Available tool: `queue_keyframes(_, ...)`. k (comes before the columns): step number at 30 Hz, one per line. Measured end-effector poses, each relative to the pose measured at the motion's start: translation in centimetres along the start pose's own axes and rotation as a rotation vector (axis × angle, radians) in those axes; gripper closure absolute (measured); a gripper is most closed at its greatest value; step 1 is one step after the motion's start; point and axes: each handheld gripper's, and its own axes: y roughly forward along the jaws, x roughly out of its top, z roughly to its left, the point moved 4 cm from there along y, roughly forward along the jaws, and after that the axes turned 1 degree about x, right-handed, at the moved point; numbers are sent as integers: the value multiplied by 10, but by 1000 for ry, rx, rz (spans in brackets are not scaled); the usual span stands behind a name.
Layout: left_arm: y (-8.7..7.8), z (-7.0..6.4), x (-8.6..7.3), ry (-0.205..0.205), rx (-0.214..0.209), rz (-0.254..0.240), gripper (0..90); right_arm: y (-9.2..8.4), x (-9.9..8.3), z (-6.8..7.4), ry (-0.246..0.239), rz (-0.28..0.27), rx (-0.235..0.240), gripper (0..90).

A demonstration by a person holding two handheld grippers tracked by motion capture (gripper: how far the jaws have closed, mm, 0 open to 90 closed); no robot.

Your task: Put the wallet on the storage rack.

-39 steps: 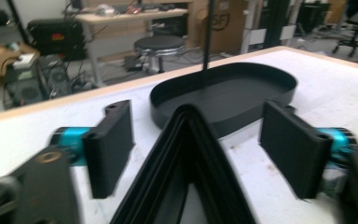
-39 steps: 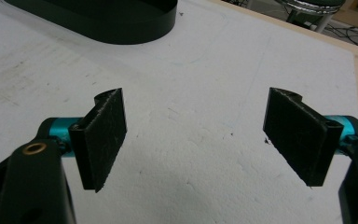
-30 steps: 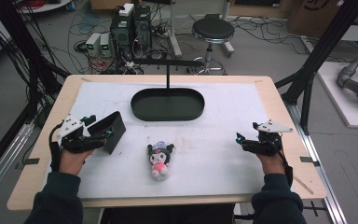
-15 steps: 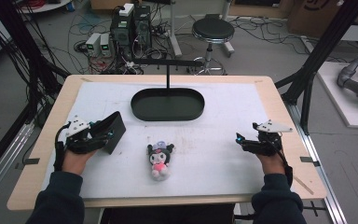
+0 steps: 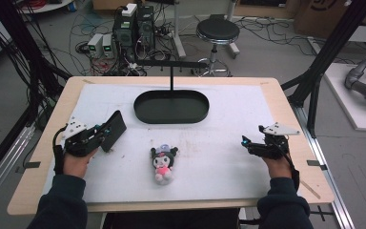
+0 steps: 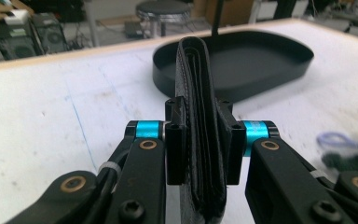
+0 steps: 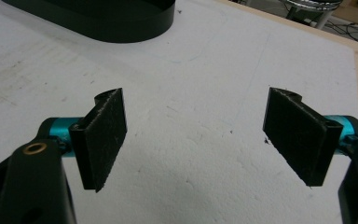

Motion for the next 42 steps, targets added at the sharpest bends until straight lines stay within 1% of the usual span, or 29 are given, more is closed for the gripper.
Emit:
queue_keyframes(2, 4, 2, 7, -5, 10, -12, 762, -1, 0, 0, 6, -3, -2, 218)
queue_keyframes(6, 11, 2, 25, -33, -20, -67, 762, -1, 1, 0, 10, -5, -1, 218)
queue_keyframes(8, 15, 2, 36, -35, -39, -99, 762, 0, 2, 0, 6, -7, 2, 218)
queue_keyframes(10, 19, 1, 48, -23, -49, -120, 762, 1, 2, 0, 1, -6, 2, 218)
queue_keyframes(12, 25, -1, 60, -5, -56, -129, 762, 2, 2, 1, 1, -4, 5, 218)
queue_keyframes(14, 32, -2, 69, 25, -55, -123, 762, 2, 2, 1, -1, -3, 5, 218)
queue_keyframes(15, 36, -4, 73, 35, -52, -123, 762, 2, 2, 1, 4, -5, 8, 218)
queue_keyframes(17, 46, -5, 78, 50, -48, -107, 762, 2, 2, 1, 5, -6, 8, 218)
queue_keyframes(19, 57, -5, 80, 58, -47, -89, 761, 2, 2, 0, 2, -7, 6, 218)
queue_keyframes(20, 62, -6, 80, 59, -48, -93, 760, 1, 2, 0, 9, -9, 7, 218)
queue_keyframes(21, 67, -7, 79, 58, -46, -86, 760, 1, 2, 0, 9, -8, 7, 218)
queue_keyframes(23, 78, -9, 78, 67, -46, -55, 759, 2, 2, 0, 8, -7, 9, 218)
queue_keyframes(25, 89, -10, 76, 73, -49, -39, 760, 2, 2, 0, 8, -8, 7, 218)
queue_keyframes(29, 108, -13, 72, 87, -41, -6, 760, 2, 2, 0, 8, -9, 8, 218)
queue_keyframes(31, 116, -14, 72, 94, -39, -3, 760, 2, 2, -1, 12, -7, 10, 218)
queue_keyframes(36, 137, -16, 71, 95, -37, 18, 760, 2, 2, -1, 17, -8, 11, 218)
queue_keyframes(38, 143, -16, 71, 95, -32, 17, 760, 1, 2, -1, 13, -10, 12, 218)
queue_keyframes(42, 155, -17, 70, 103, -28, 36, 760, 0, 2, -1, 19, -12, 11, 218)
